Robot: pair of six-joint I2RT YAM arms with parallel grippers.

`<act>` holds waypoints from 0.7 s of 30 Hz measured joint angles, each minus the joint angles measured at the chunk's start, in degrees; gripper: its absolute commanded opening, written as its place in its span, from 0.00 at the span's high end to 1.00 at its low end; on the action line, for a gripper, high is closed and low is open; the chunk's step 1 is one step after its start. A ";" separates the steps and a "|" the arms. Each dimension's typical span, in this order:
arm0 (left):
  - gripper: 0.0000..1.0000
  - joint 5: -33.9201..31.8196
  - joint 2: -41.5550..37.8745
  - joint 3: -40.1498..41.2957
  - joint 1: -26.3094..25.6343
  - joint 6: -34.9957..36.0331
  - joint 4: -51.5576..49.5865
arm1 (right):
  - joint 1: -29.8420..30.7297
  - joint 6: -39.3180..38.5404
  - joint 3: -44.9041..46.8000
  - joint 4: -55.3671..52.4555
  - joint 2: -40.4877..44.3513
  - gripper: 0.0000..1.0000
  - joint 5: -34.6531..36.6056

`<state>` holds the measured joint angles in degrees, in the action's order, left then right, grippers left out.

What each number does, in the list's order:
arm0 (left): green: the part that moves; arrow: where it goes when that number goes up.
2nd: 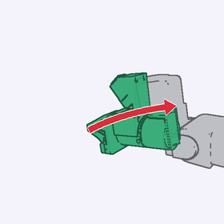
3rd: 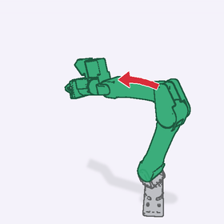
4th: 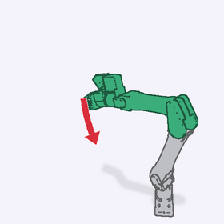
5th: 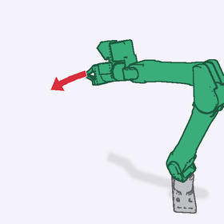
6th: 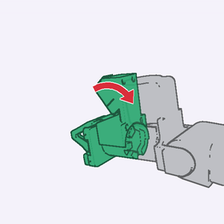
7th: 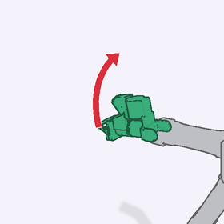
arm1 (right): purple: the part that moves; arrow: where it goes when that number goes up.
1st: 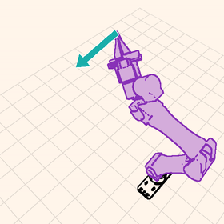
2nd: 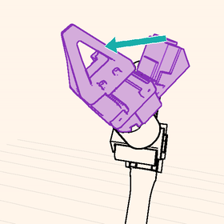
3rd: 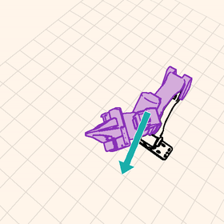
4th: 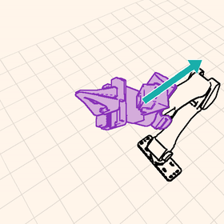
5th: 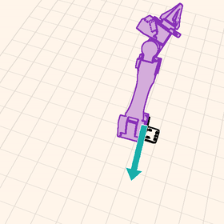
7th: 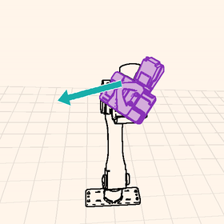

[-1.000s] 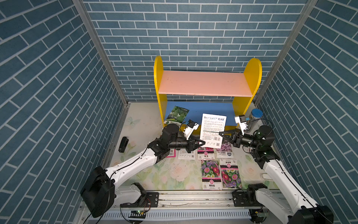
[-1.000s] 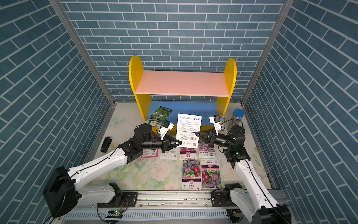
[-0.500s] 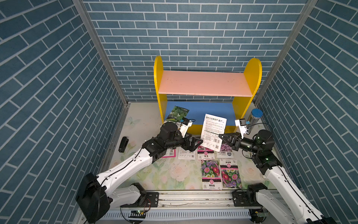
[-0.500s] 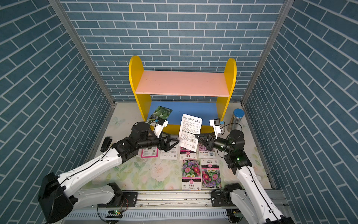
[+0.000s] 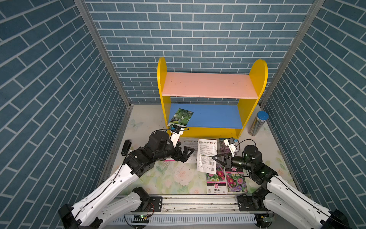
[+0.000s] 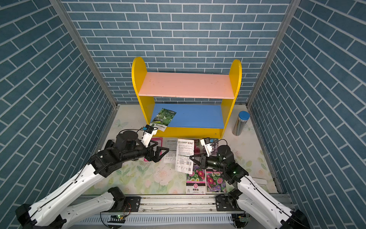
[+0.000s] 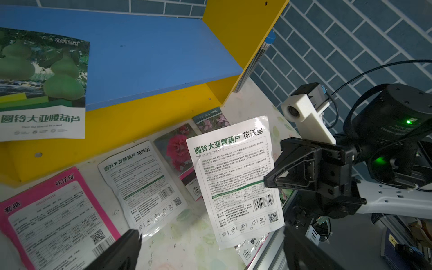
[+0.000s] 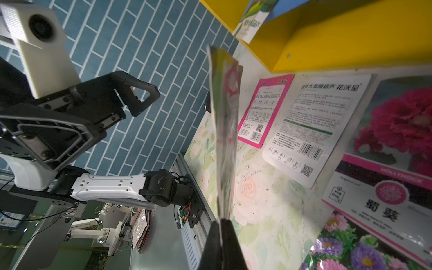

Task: Take the seed bag off the shelf
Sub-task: Place the seed packet at the center of the board.

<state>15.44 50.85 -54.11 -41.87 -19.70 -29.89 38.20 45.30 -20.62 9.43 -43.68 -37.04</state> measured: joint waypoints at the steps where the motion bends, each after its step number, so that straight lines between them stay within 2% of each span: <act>1: 0.00 -0.26 -0.68 0.00 0.00 -0.02 -0.72 | 1.29 0.31 0.24 0.57 -0.44 1.00 1.03; 7: 0.00 -2.34 -4.44 0.11 0.00 -0.66 -2.84 | 12.24 2.93 1.79 6.51 -7.10 1.00 9.05; 12: 0.00 -3.74 -5.57 0.79 0.00 -1.46 -2.82 | 20.24 4.92 2.05 12.70 -17.07 1.00 15.56; 21: 0.00 -4.31 -5.62 1.84 0.00 -2.03 -2.58 | 26.69 9.97 1.99 22.34 -30.84 1.00 22.47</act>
<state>11.14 45.23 -52.27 -41.87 -21.74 -32.47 64.88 55.27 -18.63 31.77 -74.52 -14.57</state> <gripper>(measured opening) 0.998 0.043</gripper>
